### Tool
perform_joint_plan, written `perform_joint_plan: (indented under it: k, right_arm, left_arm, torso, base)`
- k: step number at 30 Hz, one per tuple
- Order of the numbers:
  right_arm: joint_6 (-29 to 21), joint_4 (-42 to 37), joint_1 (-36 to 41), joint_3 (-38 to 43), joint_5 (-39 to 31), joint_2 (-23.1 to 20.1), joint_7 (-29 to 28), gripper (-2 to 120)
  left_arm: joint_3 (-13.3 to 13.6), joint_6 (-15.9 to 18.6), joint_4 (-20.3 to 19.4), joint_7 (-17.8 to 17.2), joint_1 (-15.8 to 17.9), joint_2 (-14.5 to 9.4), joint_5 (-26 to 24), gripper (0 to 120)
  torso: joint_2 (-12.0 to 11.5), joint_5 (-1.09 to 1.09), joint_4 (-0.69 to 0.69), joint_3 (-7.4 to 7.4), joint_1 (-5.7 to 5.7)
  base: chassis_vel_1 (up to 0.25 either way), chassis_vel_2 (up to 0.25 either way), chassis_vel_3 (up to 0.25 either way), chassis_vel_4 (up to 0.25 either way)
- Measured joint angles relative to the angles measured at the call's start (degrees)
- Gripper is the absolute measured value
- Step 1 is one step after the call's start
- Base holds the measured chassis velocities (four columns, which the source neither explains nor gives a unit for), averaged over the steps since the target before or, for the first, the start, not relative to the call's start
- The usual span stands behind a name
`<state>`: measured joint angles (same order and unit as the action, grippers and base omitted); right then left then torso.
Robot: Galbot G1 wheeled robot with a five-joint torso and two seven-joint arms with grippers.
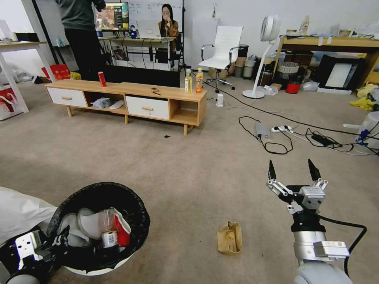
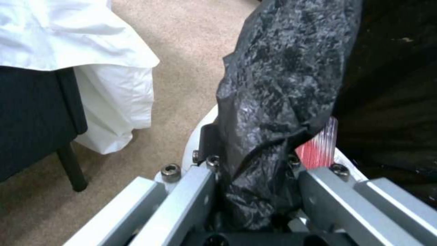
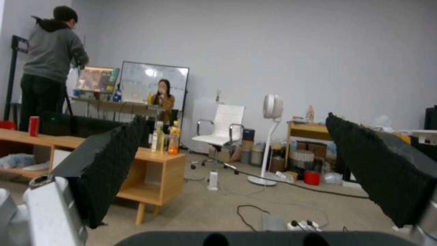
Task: Pick up the trash bin and place the garbage on the floor into it.
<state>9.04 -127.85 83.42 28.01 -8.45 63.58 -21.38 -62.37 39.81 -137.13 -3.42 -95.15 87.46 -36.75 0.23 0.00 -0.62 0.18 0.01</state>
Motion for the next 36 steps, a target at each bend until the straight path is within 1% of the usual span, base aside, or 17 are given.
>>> perform_joint_plan:
  k: [4, 5, 6, 7, 8, 9, 11, 12, 15, 16, 17, 18, 19, 20, 22, 29, 36]
  right_arm:
    - [-1.9, 0.0, -0.4, 0.0, -1.8, -1.1, -0.7, 100]
    - [-3.3, -0.1, -0.7, 0.0, -3.3, -1.9, -1.1, 100]
    - [-6.4, -0.6, -1.1, -0.3, -7.1, -3.1, -2.2, 100]
    - [-6.4, -0.6, -1.1, -0.3, -7.1, -3.1, -2.2, 100]
    - [-10.1, -1.3, -1.7, -0.9, -12.1, -4.5, -3.7, 100]
    - [-10.1, -1.3, -1.7, -0.9, -12.1, -4.5, -3.7, 100]
    - [-18.6, -2.8, -4.0, -2.8, -22.8, -7.0, -7.6, 100]
    - [-18.6, -2.8, -4.0, -2.8, -22.8, -7.0, -7.6, 100]
    - [-26.8, -3.4, -7.7, -5.5, -35.5, -9.1, -12.1, 100]
    - [-26.8, -3.4, -7.7, -5.5, -35.5, -9.1, -12.1, 100]
    - [-32.5, -3.4, -11.0, -7.6, -45.5, -10.1, -16.1, 100]
    - [-32.5, -3.4, -11.0, -7.6, -45.5, -10.1, -16.1, 100]
    - [-35.5, -3.2, -13.2, -9.1, -51.3, -10.8, -18.5, 100]
    - [-35.5, -3.2, -13.2, -9.1, -51.3, -10.8, -18.5, 100]
    - [-40.8, -1.5, -16.7, -12.4, -63.4, -12.0, -23.0, 100]
    - [-45.5, 5.3, -19.7, -18.5, -71.0, -12.1, -26.1, 100]
    - [-46.4, 11.7, -20.6, -20.6, -71.4, -11.2, -26.3, 100]
  left_arm:
    - [0.0, 0.0, 0.1, 0.1, 0.0, 0.0, 0.1, 5]
    - [0.0, 0.0, 0.1, 0.1, 0.0, 0.0, 0.1, 5]
    - [0.0, 0.0, 0.2, 0.1, 0.0, 0.0, 0.1, 5]
    - [0.0, 0.0, 0.2, 0.1, 0.0, 0.0, 0.1, 5]
    - [0.0, 0.0, 0.2, 0.1, 0.0, 0.0, 0.1, 5]
    - [0.0, 0.0, 0.2, 0.1, 0.0, 0.0, 0.1, 5]
    - [-0.1, 0.0, 0.4, 0.1, 0.1, -0.1, 0.1, 5]
    - [-0.1, 0.0, 0.4, 0.1, 0.1, -0.1, 0.1, 5]
    - [-0.1, -0.1, 0.5, 0.2, 0.1, 0.0, 0.2, 5]
    - [-0.1, -0.1, 0.5, 0.2, 0.1, 0.0, 0.2, 5]
    - [-0.2, -0.1, 0.5, 0.3, 0.1, 0.1, 0.2, 5]
    - [-0.2, -0.1, 0.5, 0.3, 0.1, 0.1, 0.2, 5]
    - [-0.4, -0.1, 0.5, 0.3, 0.2, 0.1, 0.3, 5]
    - [-0.4, -0.1, 0.5, 0.3, 0.2, 0.1, 0.3, 5]
    - [-0.8, -0.2, 0.6, 0.3, 0.1, 0.0, 0.3, 5]
    - [-1.4, -0.2, 0.8, 0.3, -0.1, -0.1, 0.2, 5]
    - [-1.1, -0.3, 1.6, 0.3, 0.2, -0.2, 0.4, 5]
  torso:
    - [0.0, 0.0, 0.0, 0.0, 0.0]
    - [0.0, 0.0, 0.0, 0.0, 0.0]
    - [0.0, 0.0, 0.0, 0.0, 0.0]
    - [0.0, 0.0, 0.0, 0.0, 0.0]
    - [0.0, 0.0, -0.01, 0.0, 0.0]
    - [0.0, 0.0, -0.01, 0.0, 0.0]
    - [0.0, -0.01, -0.01, 0.0, 0.0]
    - [0.0, -0.01, -0.01, 0.0, 0.0]
    - [0.0, -0.01, 0.0, 0.01, 0.0]
    - [0.0, -0.01, 0.0, 0.01, 0.0]
    - [0.0, 0.0, 0.02, 0.01, 0.0]
    - [0.0, 0.0, 0.02, 0.01, 0.0]
    - [0.0, -0.01, 0.01, 0.01, 0.0]
    - [0.0, -0.01, 0.01, 0.01, 0.0]
    - [0.0, -0.01, 0.01, 0.01, 0.0]
    - [0.0, 0.0, 0.0, 0.01, 0.0]
    - [0.0, 0.0, 0.0, 0.01, 0.0]
  base:
    - [0.0, 0.0, 0.0, 0.0]
    - [0.0, 0.0, 0.0, 0.0]
    - [0.0, 0.0, 0.0, 0.0]
    - [0.0, 0.0, 0.0, 0.0]
    - [0.0, 0.0, 0.0, 0.0]
    - [0.0, 0.0, 0.0, 0.0]
    - [0.0, 0.0, 0.0, 0.0]
    - [0.0, 0.0, 0.0, 0.0]
    - [0.0, 0.0, 0.0, 0.0]
    - [0.0, 0.0, 0.0, 0.0]
    - [0.0, 0.0, 0.0, 0.0]
    - [0.0, 0.0, 0.0, 0.0]
    - [0.0, 0.0, 0.0, 0.0]
    - [0.0, 0.0, 0.0, 0.0]
    - [0.0, 0.0, 0.0, 0.0]
    - [0.0, 0.0, 0.0, 0.0]
    - [0.0, 0.0, 0.0, 0.0]
